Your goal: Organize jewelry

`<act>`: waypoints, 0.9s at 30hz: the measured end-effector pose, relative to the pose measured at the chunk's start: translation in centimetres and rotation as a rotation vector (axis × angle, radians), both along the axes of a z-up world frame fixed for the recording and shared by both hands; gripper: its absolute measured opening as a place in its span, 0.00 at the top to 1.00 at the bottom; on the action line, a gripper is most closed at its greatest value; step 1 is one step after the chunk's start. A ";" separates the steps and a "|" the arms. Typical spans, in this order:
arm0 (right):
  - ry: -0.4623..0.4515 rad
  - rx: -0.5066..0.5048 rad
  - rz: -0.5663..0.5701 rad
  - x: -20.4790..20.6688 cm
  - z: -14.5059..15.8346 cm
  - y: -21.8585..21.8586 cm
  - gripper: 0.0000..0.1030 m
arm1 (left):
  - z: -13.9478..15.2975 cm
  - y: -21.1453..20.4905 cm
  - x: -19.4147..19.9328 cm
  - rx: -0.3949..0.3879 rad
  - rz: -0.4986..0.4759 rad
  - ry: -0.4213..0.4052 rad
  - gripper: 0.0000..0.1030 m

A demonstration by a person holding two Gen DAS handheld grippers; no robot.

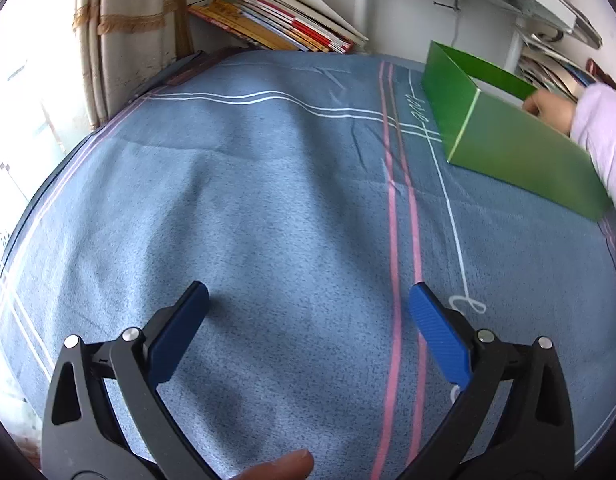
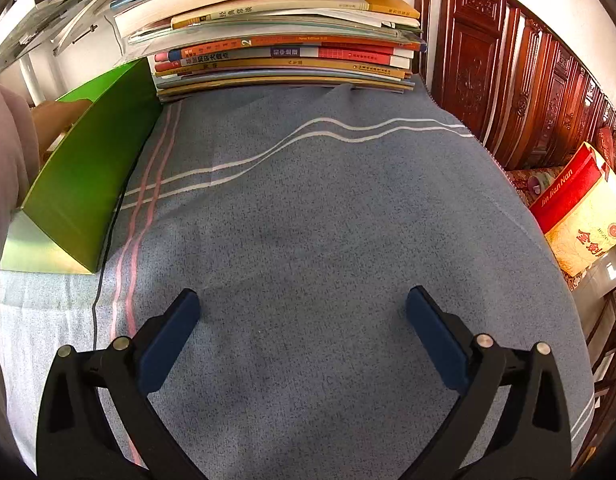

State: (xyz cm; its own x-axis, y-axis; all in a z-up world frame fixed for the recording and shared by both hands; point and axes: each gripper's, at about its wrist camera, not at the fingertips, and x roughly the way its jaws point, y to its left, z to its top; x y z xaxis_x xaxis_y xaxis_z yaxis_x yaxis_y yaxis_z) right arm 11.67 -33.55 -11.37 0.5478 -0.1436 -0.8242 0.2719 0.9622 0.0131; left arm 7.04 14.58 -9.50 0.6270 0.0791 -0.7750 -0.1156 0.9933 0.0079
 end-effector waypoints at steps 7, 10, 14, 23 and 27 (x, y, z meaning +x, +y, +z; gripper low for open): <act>0.000 0.000 0.000 0.0 0.0 0.0 0.02 | 0.0 0.1 0.0 -0.002 0.000 -0.001 0.04; 0.000 0.000 0.000 0.0 0.0 0.0 0.02 | 0.0 0.1 -0.1 0.003 0.000 0.001 0.04; 0.000 0.000 0.000 0.0 -0.1 -0.1 0.02 | 0.0 0.0 -0.1 0.003 -0.001 0.001 0.04; 0.000 0.001 0.000 0.0 -0.1 -0.1 0.02 | -0.1 -0.2 0.0 0.003 -0.010 0.001 0.04; 0.000 0.001 0.000 0.0 -0.1 -0.1 0.02 | 0.0 -0.2 0.0 -0.028 -0.030 -0.012 0.04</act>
